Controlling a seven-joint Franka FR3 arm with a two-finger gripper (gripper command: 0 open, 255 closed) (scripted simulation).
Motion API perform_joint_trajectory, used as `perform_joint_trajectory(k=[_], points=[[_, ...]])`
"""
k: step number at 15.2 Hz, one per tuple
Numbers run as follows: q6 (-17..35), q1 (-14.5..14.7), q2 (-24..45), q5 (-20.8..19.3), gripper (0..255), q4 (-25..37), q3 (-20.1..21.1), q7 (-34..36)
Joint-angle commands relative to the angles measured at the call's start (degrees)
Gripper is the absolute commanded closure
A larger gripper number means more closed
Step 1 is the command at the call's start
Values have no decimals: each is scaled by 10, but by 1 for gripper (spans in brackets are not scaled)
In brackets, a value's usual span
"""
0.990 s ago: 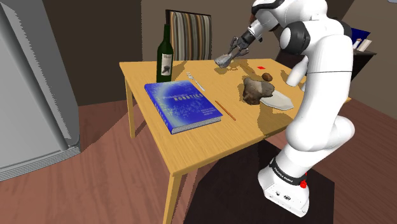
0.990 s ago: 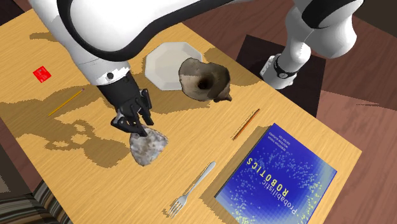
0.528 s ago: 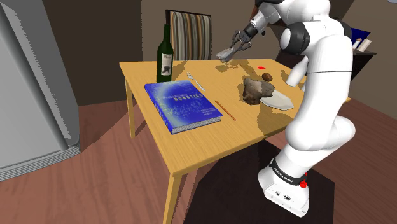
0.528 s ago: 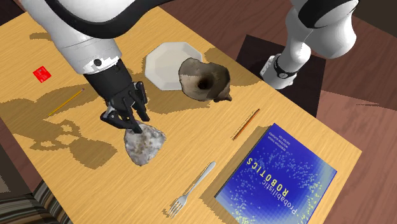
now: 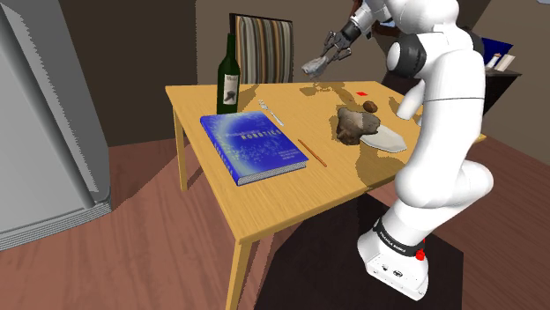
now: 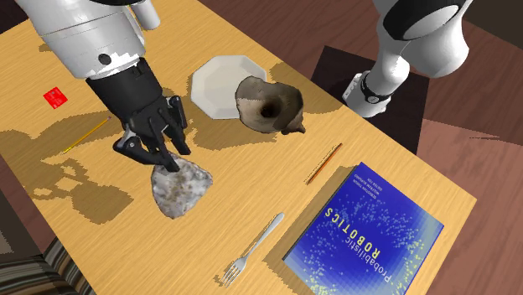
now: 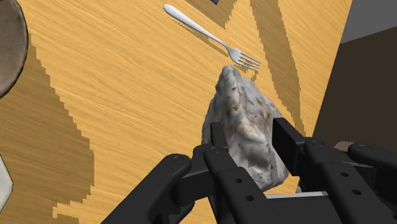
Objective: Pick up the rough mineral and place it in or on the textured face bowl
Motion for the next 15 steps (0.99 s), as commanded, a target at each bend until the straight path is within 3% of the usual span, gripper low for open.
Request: perform_joint_trajectory(k=[1,7,15], points=[[-8,-3,0,1,255,9,0,3],[26,26,-152,-50,255,-199,-30,-55],[32,25,-309,-121,255,-368,-55,-96]])
